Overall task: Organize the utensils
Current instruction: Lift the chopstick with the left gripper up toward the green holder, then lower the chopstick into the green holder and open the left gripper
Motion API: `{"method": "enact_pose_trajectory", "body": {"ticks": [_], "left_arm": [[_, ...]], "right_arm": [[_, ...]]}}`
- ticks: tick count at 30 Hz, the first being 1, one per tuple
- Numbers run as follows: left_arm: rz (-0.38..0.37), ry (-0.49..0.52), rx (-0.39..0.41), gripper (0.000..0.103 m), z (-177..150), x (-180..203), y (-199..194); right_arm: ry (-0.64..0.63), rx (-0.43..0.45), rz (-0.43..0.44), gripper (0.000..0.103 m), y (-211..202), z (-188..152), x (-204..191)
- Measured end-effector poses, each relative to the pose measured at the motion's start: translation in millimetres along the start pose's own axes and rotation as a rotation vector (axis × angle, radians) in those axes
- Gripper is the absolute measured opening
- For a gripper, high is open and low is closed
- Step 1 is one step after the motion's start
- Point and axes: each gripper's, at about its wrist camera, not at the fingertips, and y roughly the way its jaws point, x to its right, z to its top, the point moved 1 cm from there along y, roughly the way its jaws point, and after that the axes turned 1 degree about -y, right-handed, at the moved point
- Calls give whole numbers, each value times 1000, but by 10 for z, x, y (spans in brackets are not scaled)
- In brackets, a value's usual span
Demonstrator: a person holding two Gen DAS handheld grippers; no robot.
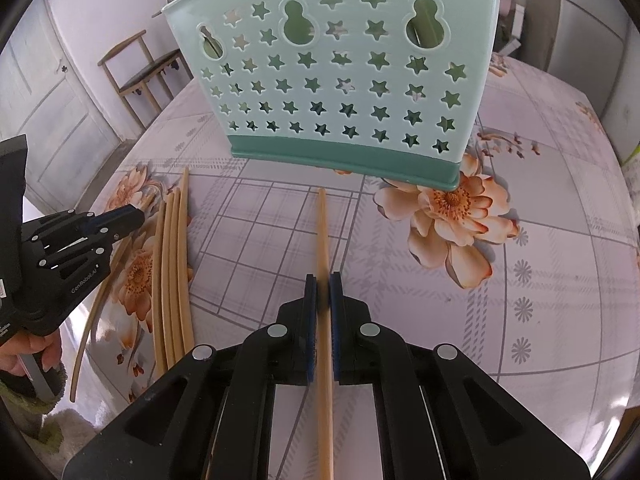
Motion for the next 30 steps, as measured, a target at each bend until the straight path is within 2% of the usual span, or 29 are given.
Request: {"method": "enact_pose_trajectory", "body": {"ticks": [20, 24, 30], "left_arm": [[6, 6, 5, 9, -2, 19, -3], [-59, -59, 18, 5, 11, -108, 4], [-121, -145, 143, 5, 111, -417, -327]], "right_arm": [[1, 3, 1, 5, -2, -1, -1], [1, 3, 1, 5, -6, -1, -1], [5, 5, 3, 5, -7, -3, -1]]}}
